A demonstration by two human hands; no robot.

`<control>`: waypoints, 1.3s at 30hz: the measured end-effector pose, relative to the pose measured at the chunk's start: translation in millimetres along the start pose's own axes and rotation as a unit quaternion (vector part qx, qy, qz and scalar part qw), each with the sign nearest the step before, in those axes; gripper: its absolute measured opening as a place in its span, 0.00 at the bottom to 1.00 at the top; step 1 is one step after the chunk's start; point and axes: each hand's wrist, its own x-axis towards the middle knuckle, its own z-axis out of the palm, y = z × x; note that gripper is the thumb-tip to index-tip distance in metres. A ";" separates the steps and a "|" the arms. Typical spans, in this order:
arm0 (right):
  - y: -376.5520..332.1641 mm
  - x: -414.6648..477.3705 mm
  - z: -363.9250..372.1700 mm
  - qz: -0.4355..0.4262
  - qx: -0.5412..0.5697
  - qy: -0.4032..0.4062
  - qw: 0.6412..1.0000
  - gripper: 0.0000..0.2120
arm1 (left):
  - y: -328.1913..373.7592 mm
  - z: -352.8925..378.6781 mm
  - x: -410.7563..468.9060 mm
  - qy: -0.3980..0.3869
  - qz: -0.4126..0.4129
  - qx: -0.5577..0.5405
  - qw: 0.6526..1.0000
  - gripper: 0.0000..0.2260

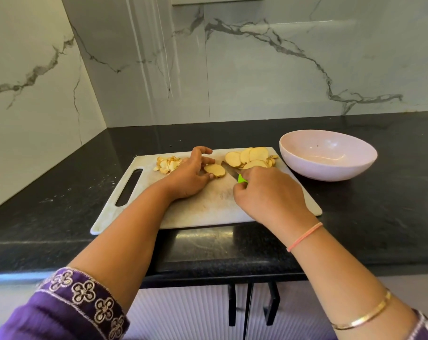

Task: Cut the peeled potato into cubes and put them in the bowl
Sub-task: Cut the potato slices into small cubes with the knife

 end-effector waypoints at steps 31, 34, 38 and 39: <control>-12.6 0.8 8.1 0.011 -0.016 0.005 1.000 0.10 | 1.2 5.7 -7.9 0.119 -0.053 0.045 0.990 0.23; -10.6 0.8 5.2 0.008 -0.008 0.008 1.000 0.11 | 0.8 7.0 -6.2 0.128 -0.053 0.041 0.990 0.21; -13.9 4.7 -0.9 0.002 0.002 -0.012 1.000 0.09 | 2.8 6.2 -3.4 0.135 -0.055 0.030 0.989 0.19; -15.4 6.1 -2.6 0.003 0.002 -0.017 1.000 0.08 | 3.2 5.7 -3.0 0.137 -0.054 0.029 0.989 0.19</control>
